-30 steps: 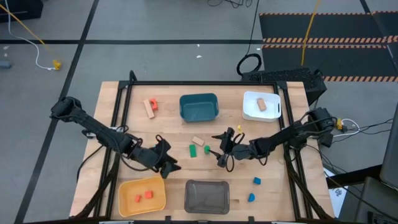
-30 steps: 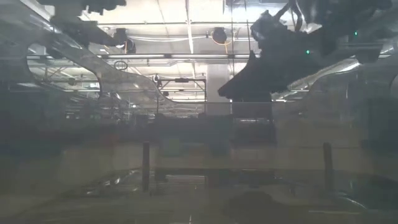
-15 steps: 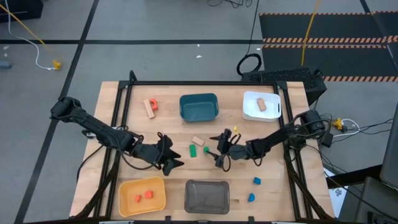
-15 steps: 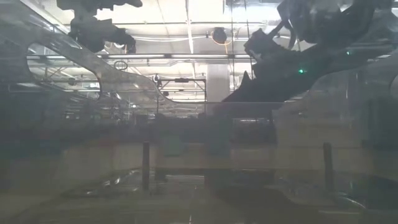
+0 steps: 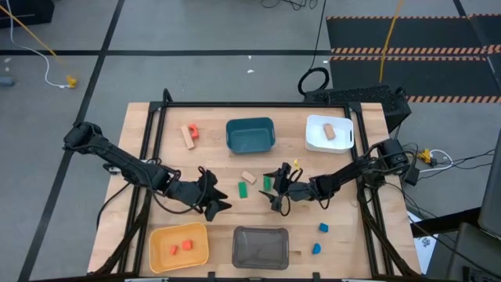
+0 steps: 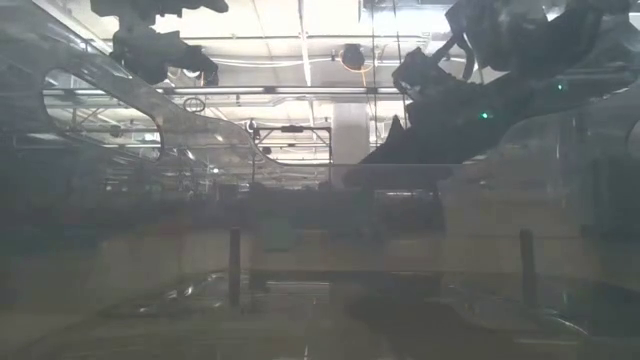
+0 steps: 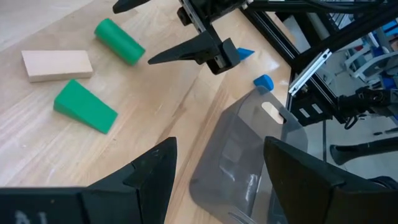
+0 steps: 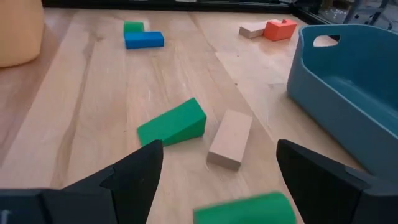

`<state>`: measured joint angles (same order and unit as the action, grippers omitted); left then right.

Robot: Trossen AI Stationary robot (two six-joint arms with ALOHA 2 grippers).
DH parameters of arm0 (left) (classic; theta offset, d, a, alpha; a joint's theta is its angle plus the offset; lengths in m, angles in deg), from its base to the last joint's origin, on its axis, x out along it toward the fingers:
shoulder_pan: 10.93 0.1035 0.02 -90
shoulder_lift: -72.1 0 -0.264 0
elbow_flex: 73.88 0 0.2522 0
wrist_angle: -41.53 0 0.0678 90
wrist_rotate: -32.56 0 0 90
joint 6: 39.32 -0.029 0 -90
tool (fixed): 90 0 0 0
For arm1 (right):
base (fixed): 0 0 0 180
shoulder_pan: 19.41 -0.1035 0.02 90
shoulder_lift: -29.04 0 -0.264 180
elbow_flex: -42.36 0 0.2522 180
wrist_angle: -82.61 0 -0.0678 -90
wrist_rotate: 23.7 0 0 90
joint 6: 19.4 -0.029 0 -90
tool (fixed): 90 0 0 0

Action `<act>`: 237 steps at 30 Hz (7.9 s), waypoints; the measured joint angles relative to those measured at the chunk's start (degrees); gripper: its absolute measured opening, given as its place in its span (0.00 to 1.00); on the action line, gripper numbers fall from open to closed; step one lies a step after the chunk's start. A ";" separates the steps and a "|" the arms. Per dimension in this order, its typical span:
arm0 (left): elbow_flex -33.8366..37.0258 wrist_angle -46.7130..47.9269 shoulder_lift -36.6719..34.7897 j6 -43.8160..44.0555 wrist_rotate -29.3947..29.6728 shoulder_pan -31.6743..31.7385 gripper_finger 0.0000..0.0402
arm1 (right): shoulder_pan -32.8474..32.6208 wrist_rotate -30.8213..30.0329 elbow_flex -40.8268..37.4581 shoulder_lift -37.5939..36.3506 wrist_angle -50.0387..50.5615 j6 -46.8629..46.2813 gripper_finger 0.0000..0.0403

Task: Sort & place blocks by color
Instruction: Put the right green block into the blue bin, then put the right brown block into the white bin

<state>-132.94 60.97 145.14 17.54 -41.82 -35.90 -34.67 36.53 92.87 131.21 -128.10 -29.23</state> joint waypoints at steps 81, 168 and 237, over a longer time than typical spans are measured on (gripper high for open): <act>0.00 0.16 0.02 -9.67 0.18 0.52 0.60 | -0.46 4.11 0.02 -12.48 49.05 -52.82 0.60; 0.04 -17.30 0.87 -63.92 -0.14 43.86 0.60 | 33.46 21.04 0.02 -17.22 -6.93 17.12 0.29; 0.00 -4.03 0.85 -47.96 -0.78 36.86 0.60 | 23.62 30.07 9.68 -21.98 36.97 -18.33 0.54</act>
<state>-132.94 56.94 145.99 -30.42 -42.60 0.96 -11.05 66.59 102.55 109.23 -91.13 -47.56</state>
